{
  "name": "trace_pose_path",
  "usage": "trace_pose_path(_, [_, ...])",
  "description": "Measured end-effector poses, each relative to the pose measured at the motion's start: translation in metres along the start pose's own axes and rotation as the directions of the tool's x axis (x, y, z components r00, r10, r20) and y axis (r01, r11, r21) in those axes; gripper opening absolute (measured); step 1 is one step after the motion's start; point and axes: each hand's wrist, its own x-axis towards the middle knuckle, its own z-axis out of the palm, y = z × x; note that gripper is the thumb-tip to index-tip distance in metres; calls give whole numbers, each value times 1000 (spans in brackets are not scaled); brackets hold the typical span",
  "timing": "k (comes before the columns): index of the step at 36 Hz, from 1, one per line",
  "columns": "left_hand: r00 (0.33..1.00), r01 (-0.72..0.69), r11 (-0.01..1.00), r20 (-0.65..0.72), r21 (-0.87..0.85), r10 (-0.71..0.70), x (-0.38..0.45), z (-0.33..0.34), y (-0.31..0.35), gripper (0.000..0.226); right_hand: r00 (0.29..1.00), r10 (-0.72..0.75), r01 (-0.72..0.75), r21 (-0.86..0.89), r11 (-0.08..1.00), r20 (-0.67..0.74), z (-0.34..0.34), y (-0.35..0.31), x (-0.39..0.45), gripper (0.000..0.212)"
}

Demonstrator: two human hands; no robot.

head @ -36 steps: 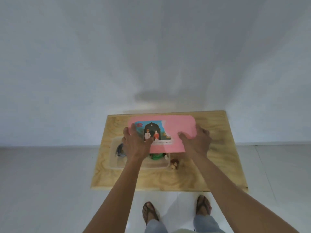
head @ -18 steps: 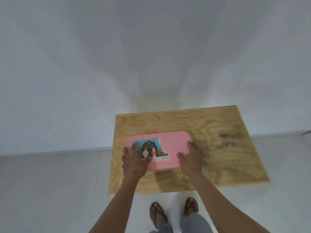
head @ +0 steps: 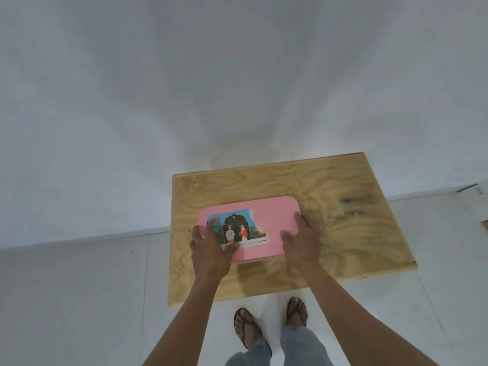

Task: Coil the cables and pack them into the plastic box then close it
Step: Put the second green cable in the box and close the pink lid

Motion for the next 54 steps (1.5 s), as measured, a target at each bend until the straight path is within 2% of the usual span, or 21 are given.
trace_pose_path(5, [1000, -24, 1000, -20, -19, 24, -8, 6, -8, 89, 999, -41, 41, -29, 999, -32, 6, 8, -9, 62])
trace_pose_path(15, [996, -68, 995, -71, -66, 63, -18, 15, -20, 87, 988, -97, 109, 98, 989, -117, 19, 22, -23, 62])
trace_pose_path(20, [989, -129, 989, -81, -76, 123, -22, 23, -28, 86, 975, -194, 206, 116, 972, -113, 26, 31, -27, 60])
trace_pose_path(28, [960, -265, 964, -88, 24, 266, -29, 34, -40, 89, 961, -271, 271, 1, 963, -55, 30, 41, -22, 63])
trace_pose_path(35, [945, -273, 944, -132, 185, 300, -29, 47, -50, 80, 957, -290, 285, -131, 950, -26, 39, 52, -18, 64])
trace_pose_path(40, [941, -286, 942, -133, 177, 310, -27, 50, -55, 79, 951, -307, 297, -168, 940, -35, 38, 51, -18, 66])
trace_pose_path(43, [921, -346, 925, -133, 159, 367, -31, 49, -62, 80, 906, -422, 406, -222, 886, -26, 30, 60, -22, 75])
trace_pose_path(46, [898, -400, 891, -104, 217, 428, -34, 48, -72, 83, 853, -521, 507, -295, 810, 35, 27, 73, -25, 83])
trace_pose_path(50, [878, -428, 859, -98, 280, 469, -28, 46, -70, 86, 847, -530, 509, -340, 791, 34, 30, 74, -15, 87])
trace_pose_path(54, [862, -447, 849, -118, 281, 492, -8, 41, -55, 89, 818, -574, 522, -377, 765, -31, 33, 64, 7, 86])
